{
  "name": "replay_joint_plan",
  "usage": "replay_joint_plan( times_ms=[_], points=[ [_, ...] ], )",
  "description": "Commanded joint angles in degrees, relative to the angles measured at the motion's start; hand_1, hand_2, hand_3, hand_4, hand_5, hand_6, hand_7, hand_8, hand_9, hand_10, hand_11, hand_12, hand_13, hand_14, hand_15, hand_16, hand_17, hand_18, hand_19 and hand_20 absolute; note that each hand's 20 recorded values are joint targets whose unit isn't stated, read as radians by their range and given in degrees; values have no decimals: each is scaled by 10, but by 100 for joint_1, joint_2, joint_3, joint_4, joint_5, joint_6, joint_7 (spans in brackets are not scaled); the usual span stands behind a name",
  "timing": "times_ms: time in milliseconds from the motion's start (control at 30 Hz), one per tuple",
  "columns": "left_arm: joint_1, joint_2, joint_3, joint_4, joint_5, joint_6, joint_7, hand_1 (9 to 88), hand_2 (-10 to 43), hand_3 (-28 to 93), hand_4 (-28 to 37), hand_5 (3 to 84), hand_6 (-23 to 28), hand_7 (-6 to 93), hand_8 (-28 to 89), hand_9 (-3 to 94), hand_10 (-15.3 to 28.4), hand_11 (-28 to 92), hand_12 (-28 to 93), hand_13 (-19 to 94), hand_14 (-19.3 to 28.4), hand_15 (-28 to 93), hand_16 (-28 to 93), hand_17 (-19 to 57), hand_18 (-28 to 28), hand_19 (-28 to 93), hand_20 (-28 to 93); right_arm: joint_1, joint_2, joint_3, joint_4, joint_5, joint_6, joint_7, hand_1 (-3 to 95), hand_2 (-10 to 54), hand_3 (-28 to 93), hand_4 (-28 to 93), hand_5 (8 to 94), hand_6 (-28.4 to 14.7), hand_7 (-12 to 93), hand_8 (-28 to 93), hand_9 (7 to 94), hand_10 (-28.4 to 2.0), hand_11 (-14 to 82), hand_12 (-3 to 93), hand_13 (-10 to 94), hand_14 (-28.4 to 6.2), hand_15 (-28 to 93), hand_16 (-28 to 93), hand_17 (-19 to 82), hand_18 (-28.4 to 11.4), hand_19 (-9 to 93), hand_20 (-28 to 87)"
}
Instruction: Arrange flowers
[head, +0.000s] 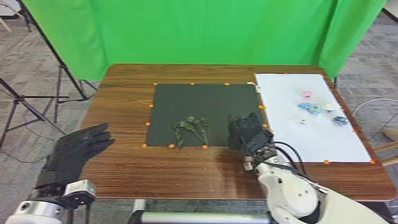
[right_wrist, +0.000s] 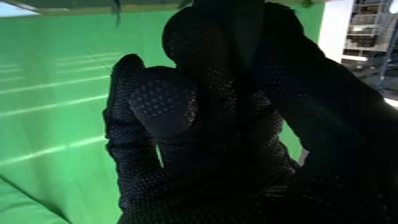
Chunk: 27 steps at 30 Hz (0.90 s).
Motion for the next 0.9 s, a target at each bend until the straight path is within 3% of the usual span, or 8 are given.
replay_joint_plan(
  times_ms=[33, 233, 400, 567, 633, 733, 900],
  points=[
    [25, -81, -27, -10, 62, -95, -88, 268, 66, 823, -140, 455, 139, 135, -84, 378, 220, 353, 87, 272, 284, 581, -124, -99, 212, 565, 112, -299, -101, 315, 73, -42, -149, -13, 502, -95, 790, -282, 803, -21, 352, 142, 831, -116, 387, 339, 744, -87, 690, 266, 269, -240, 800, 251],
    [65, -83, -35, -25, 55, -61, -80, 270, 66, 824, -138, 457, 139, 136, -85, 378, 220, 353, 86, 272, 283, 581, -124, -99, 212, 566, 112, -261, 0, 219, -35, -9, -77, 150, 478, -95, 785, -280, 794, -17, 360, 114, 827, -115, 379, 330, 728, -96, 684, 263, 267, -246, 792, 243],
    [38, -161, -53, -21, 106, -117, -155, 270, 66, 824, -137, 455, 138, 136, -85, 378, 221, 352, 86, 272, 283, 580, -124, -99, 212, 566, 112, -325, -24, 328, -129, 124, -136, 105, 452, -95, 782, -273, 780, -18, 368, 100, 814, -119, 387, 315, 717, -102, 686, 258, 261, -254, 790, 236],
    [46, -168, -48, -26, 124, -123, -140, 270, 66, 825, -137, 456, 139, 136, -85, 378, 220, 352, 86, 272, 283, 580, -124, -99, 212, 566, 112, -354, -29, 395, -164, 251, -411, 151, 428, -95, 771, -266, 774, -24, 366, 93, 794, -129, 418, 275, 703, -109, 692, 253, 253, -271, 781, 228],
    [33, -148, -43, -18, 78, -123, -135, 270, 66, 825, -138, 456, 139, 136, -85, 378, 220, 353, 86, 271, 283, 580, -124, -99, 212, 566, 112, -369, -45, 455, -154, 406, -538, 191, 414, -95, 775, -264, 766, -29, 358, 93, 779, -136, 434, 251, 689, -116, 695, 249, 247, -280, 766, 221],
    [129, -13, -38, -29, -13, -20, 8, 269, 65, 825, -137, 456, 139, 136, -85, 378, 220, 353, 85, 272, 283, 580, -124, -99, 212, 566, 112, -386, -25, 486, -144, 384, -538, 193, 392, -95, 786, -262, 755, -36, 344, 87, 759, -143, 441, 241, 671, -127, 701, 247, 243, -283, 756, 218],
    [215, 82, -31, -47, -109, 87, 152, 270, 65, 825, -137, 456, 139, 136, -85, 377, 220, 354, 86, 271, 282, 580, -124, -99, 212, 566, 111, -388, 69, 575, -290, 455, -430, 311, 368, -95, 795, -258, 751, -38, 328, 78, 746, -150, 441, 236, 659, -130, 702, 242, 241, -283, 749, 217]
  ],
)
